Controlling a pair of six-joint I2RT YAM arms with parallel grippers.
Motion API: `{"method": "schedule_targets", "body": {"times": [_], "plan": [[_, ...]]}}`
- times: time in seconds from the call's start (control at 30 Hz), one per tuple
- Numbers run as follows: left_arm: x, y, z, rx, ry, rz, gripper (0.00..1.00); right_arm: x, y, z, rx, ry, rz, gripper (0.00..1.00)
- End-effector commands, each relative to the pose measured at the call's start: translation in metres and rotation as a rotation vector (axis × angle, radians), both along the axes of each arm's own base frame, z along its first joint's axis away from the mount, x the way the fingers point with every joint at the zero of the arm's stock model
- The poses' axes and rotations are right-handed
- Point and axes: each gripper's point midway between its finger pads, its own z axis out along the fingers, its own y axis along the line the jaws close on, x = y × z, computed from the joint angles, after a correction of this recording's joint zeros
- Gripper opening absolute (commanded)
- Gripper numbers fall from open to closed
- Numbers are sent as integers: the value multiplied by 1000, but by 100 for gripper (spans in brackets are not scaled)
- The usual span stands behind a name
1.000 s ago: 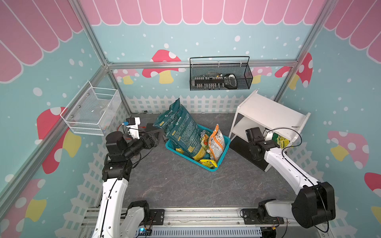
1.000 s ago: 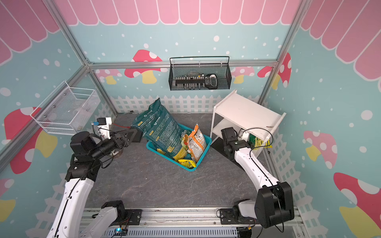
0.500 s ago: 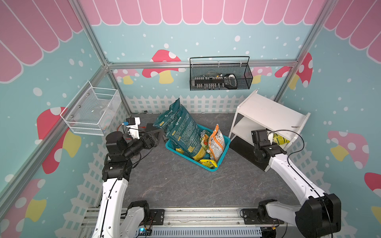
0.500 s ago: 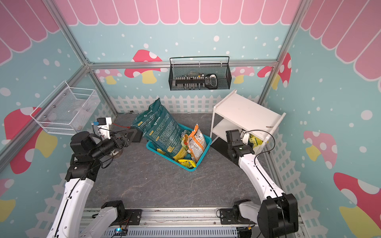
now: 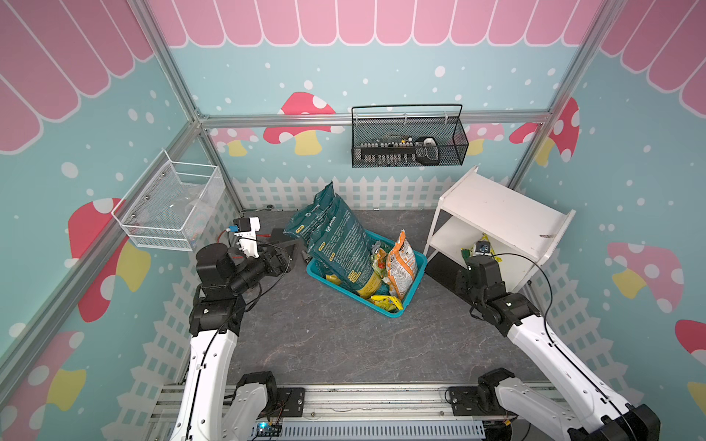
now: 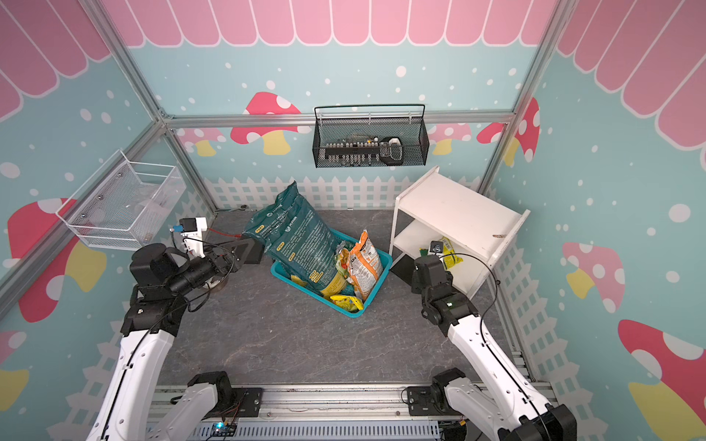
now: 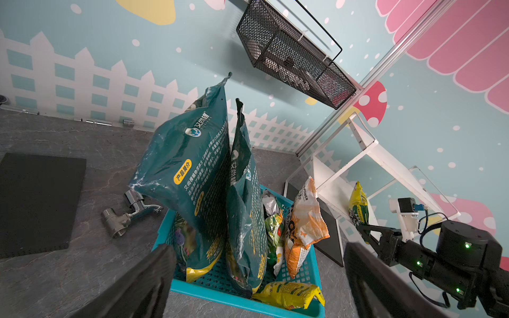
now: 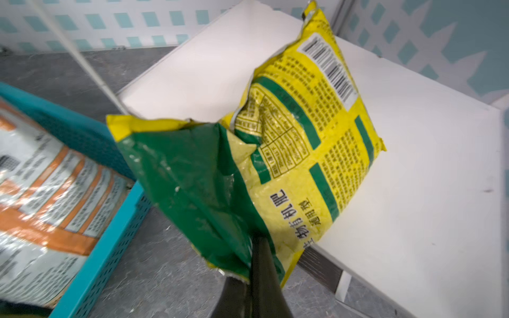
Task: Take down the fertilizer bag from the shelf
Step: Pick up the fertilizer bag from the shelf, then place the fertilizer bag in the storage box.
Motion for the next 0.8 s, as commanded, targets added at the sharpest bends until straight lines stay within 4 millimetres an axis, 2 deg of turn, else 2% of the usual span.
{"method": "schedule_targets", "body": {"times": [0.0,0.27,0.47,0.6,0.77], "plan": [[-5,-1,15,26,-50,-3,99,-1,20,-2,25,9,75,0],[-5,-1,15,28,-51,-2,100,-12,63,15,98,-45,267,0],[-5,0,16,31,-54,5,100,-27,93,22,90,91,297,0],[-5,0,15,32,-54,4,99,-41,107,43,105,129,333,0],[-5,0,15,31,-51,3,99,-63,141,76,169,127,522,0]]}}
